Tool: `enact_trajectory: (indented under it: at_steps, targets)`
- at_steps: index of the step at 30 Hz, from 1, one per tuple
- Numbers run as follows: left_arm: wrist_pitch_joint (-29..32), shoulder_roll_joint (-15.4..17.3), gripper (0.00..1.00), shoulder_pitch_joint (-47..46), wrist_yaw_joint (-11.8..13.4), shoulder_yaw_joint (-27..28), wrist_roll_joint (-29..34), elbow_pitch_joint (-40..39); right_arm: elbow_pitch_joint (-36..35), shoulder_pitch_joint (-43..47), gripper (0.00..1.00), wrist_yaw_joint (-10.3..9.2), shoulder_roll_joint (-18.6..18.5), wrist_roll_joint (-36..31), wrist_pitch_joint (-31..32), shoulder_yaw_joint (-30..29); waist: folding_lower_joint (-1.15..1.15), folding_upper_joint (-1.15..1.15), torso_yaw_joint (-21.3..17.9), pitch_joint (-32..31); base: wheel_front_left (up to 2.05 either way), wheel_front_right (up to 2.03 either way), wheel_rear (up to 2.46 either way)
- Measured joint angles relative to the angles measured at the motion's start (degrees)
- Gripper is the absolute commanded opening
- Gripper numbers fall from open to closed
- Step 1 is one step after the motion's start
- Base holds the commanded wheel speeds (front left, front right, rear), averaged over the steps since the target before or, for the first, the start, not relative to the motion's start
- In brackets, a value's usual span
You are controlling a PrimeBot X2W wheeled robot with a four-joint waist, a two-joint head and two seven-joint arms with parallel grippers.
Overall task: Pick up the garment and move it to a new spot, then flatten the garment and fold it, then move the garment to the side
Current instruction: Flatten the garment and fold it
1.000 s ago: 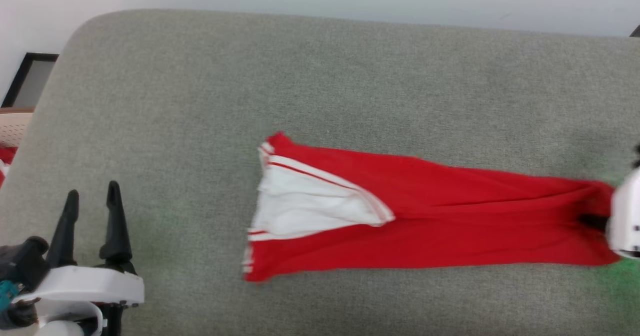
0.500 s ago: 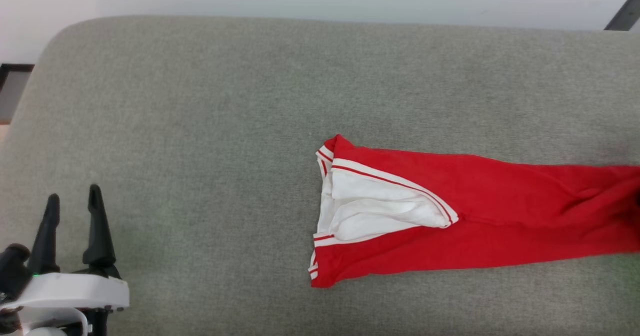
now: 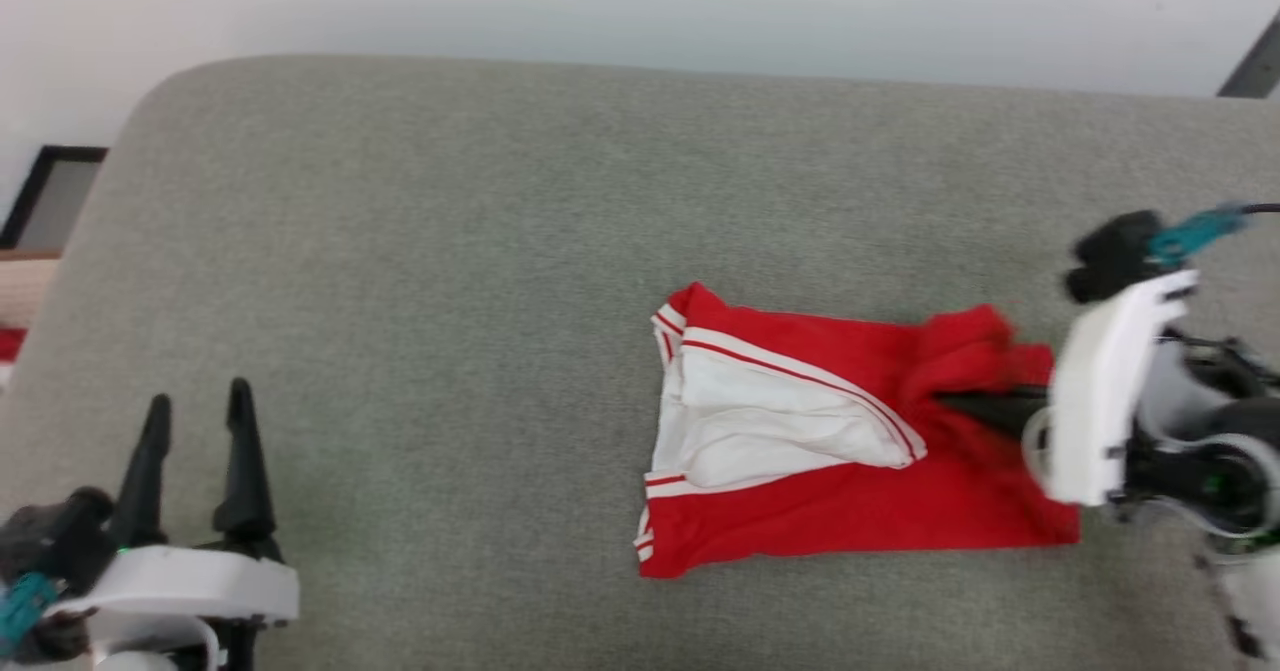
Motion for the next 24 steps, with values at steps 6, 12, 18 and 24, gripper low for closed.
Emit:
enact_trajectory:
  at_steps: [6,12,18,24]
  targets:
    - [0.10,-1.27,1.00,-3.10,-1.15,-2.90,0.57,2.40,2.67,-3.37,0.00,-0.01,4.72,-0.25,-1.44,5.97,0.00,0.00,3.34,-0.48,0.00,0.00,0.00]
    - [0.10,-2.30,1.00,-5.10,-2.20,-4.72,0.97,4.65,8.75,-6.43,0.00,-0.01,7.56,-2.01,-4.83,11.35,0.00,0.00,7.13,-0.82,0.00,0.00,0.00]
    - [0.09,-3.11,1.00,-5.75,-2.69,-4.99,0.98,5.94,15.07,-8.22,0.08,-0.01,8.88,-2.86,-8.28,15.48,0.00,0.00,9.71,-0.97,0.00,0.00,0.00]
    - [0.02,-3.07,1.00,-5.73,-2.82,-3.82,1.10,6.33,16.41,-9.98,1.00,-0.01,7.98,-1.75,-10.83,17.73,0.00,0.00,9.16,-1.25,0.00,0.00,0.00]
